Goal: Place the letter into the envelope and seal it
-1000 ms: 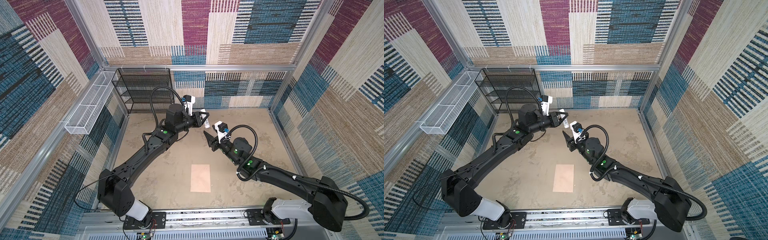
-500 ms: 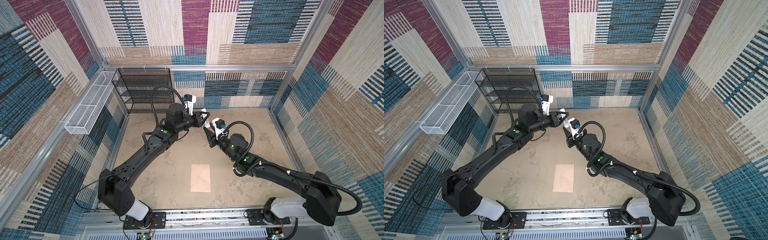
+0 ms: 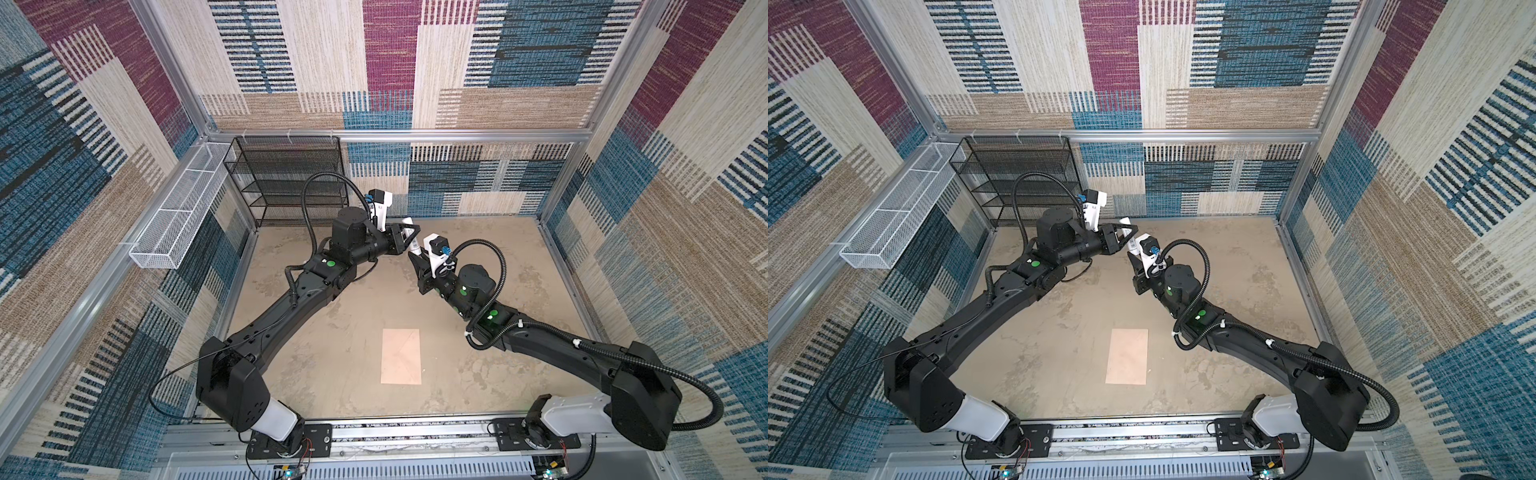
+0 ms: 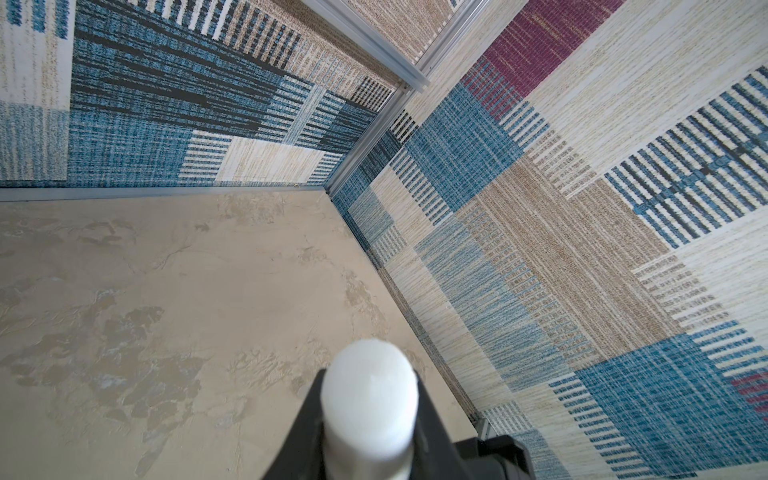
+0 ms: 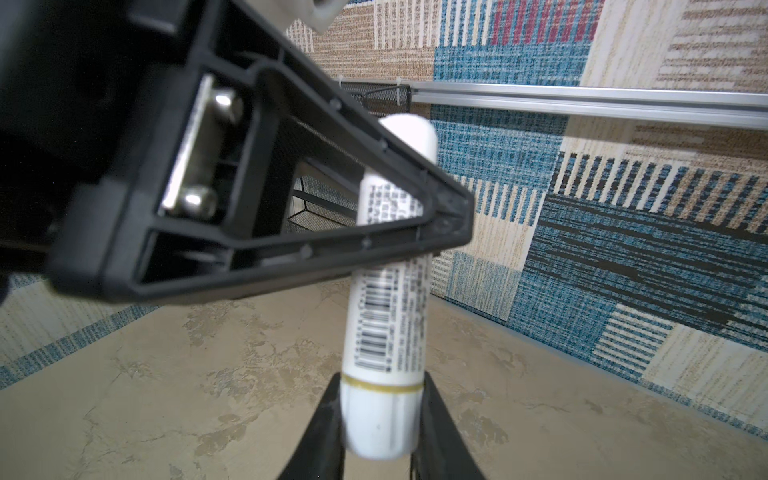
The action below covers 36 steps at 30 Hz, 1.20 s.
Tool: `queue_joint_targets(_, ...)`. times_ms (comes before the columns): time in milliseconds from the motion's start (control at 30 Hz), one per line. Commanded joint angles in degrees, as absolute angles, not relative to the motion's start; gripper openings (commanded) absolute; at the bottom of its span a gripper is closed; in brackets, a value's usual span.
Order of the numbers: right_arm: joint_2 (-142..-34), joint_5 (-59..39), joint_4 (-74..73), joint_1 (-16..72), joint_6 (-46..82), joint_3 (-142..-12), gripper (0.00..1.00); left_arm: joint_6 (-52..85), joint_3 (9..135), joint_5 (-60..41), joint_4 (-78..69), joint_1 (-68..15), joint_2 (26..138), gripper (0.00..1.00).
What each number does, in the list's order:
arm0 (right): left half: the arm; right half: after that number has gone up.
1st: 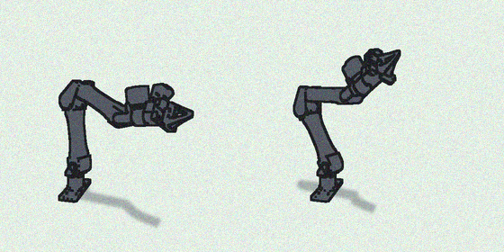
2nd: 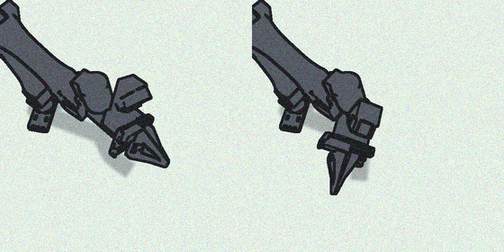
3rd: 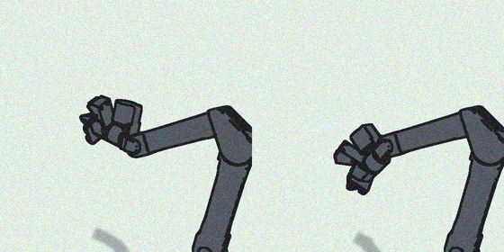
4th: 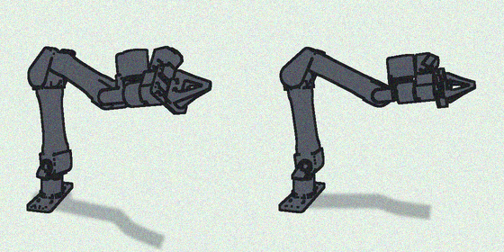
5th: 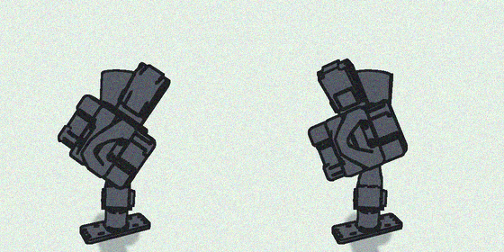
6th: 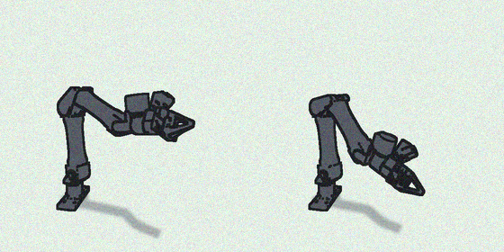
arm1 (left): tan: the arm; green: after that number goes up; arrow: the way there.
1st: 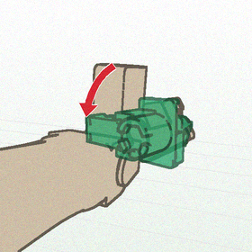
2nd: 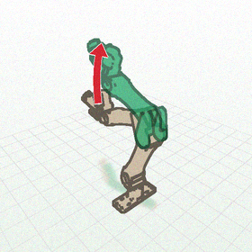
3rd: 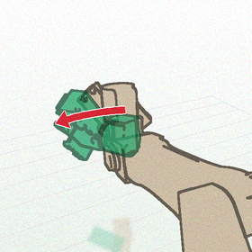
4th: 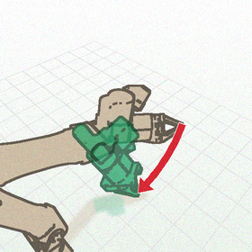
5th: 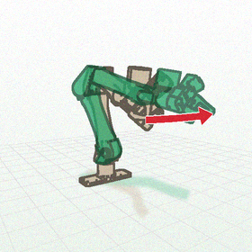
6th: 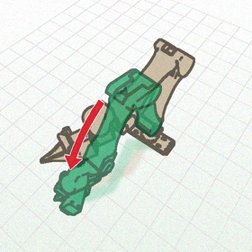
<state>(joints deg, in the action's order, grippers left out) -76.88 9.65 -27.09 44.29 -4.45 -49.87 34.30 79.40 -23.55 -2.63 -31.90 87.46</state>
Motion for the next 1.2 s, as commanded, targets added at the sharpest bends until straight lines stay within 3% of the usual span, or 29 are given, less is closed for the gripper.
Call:
queue_joint_targets(0, -75.9, 5.4, -27.1, 44.3, -3.4, -51.3, 0.19, 33.5, 79.3, -28.3, -2.8, -32.0, 87.9, 0.0)
queue_joint_targets(300, -72.7, -16.8, -20.7, 40.4, 9.5, -55.3, 0.15, 34.5, 77.8, -37.5, -6.7, -30.2, 87.3, 0.0)
queue_joint_targets(500, -72.4, -33.1, -27.3, 34.7, 22.1, -54.0, 0.14, 43.2, 80.4, -48.8, -18.8, -28.3, 92.1, 0.0)
queue_joint_targets(700, -72.6, -44.7, -34.9, 30.0, 31.0, -52.7, 0.15, 52.6, 78.6, -53.9, -31.1, -26.8, 93.8, 0.0)
queue_joint_targets(833, -73.2, -47.4, -32.1, 28.5, 30.7, -53.7, 0.27, 50.2, 79.3, -55.5, -28.0, -26.8, 93.3, 0.0)
queue_joint_targets(867, -73.1, -46.7, -29.7, 28.5, 28.4, -54.2, 0.32, 49.0, 79.5, -55.1, -26.0, -26.8, 92.9, 0.0)
queue_joint_targets(933, -72.9, -44.2, -24.8, 28.5, 23.4, -54.8, 0.53, 46.2, 79.7, -52.7, -22.5, -26.8, 92.1, 0.0)
queue_joint_targets(1000, -72.7, -40.9, -20.2, 28.6, 17.8, -54.6, 0.62, 41.1, 80.8, -46.4, -15.2, -26.8, 90.8, 0.0)
queue_joint_targets(1167, -71.7, -29.1, -20.6, 32.1, 8.4, -48.1, 0.68, 32.4, 83.0, -27.9, -3.7, -27.2, 87.8, 0.0)
